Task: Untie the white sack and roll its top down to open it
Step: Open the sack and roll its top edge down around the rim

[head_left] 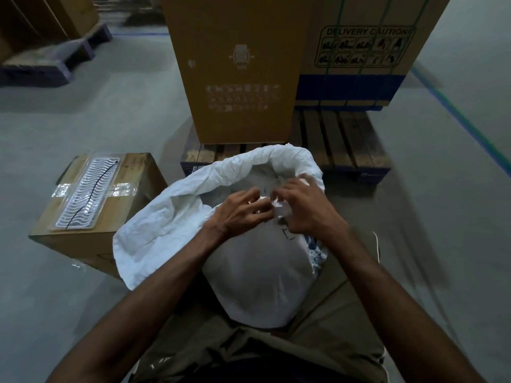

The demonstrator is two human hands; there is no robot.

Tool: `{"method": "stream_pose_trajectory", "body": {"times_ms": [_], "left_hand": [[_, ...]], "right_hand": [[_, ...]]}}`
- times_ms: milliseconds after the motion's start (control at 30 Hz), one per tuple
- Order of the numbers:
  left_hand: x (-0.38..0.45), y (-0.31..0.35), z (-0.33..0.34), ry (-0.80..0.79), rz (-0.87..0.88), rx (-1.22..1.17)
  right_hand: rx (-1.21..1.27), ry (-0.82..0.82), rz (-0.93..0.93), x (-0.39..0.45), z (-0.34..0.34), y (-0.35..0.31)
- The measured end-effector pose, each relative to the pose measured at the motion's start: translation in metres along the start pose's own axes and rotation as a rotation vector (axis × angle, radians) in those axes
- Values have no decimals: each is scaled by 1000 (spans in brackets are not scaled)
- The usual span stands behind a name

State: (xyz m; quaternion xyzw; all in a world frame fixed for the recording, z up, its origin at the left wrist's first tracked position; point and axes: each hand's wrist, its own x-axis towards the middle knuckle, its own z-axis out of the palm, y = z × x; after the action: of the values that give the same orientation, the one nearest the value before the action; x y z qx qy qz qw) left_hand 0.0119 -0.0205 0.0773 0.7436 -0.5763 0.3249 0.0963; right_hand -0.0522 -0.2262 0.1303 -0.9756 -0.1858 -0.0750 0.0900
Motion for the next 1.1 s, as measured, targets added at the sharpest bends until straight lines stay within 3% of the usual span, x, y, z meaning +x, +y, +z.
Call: {"method": "stream_pose_trajectory", "body": {"times_ms": [67, 133, 200, 267, 333, 400, 467, 567, 633, 733, 867, 933, 1000, 1100], "left_hand": [[1, 4, -5, -24, -40, -60], [0, 5, -12, -120, -193, -216], [-4, 7, -23, -223, -438, -518], [-13, 13, -29, -207, -600, -678], [-23, 19, -32, -218, -673, -581], [-29, 19, -30, -253, -706, -451], [-33, 19, -29, -243, -634, -342], [-34, 17, -25, -86, -330, -176], [-35, 19, -23, 28, -133, -82], [-44, 25, -19, 115, -27, -30], [-48, 23, -13, 34, 18, -122], [-42, 23, -23, -86, -148, -218], [-37, 48, -39, -58, -479, -313], [-24, 131, -51, 401, -1350, -599]], "right_hand": [[45, -60, -51, 12, 0, 3], [85, -70, -124, 17, 10, 7], [76, 23, -195, 14, 21, 12], [51, 185, -220, 10, 36, 18], [-4, 324, -236, 5, 50, 16], [-20, 351, -281, 1, 63, 11], [104, 256, -211, -2, 65, 4], [301, 20, 7, 1, 52, -4], [247, -137, -36, 6, 43, -8], [228, -341, -108, 17, 36, -17], [324, -196, -36, 23, 45, -27], [342, -106, 23, 20, 51, -30], [293, -24, 94, 16, 56, -31], [190, 92, 171, 5, 67, -29]]}}
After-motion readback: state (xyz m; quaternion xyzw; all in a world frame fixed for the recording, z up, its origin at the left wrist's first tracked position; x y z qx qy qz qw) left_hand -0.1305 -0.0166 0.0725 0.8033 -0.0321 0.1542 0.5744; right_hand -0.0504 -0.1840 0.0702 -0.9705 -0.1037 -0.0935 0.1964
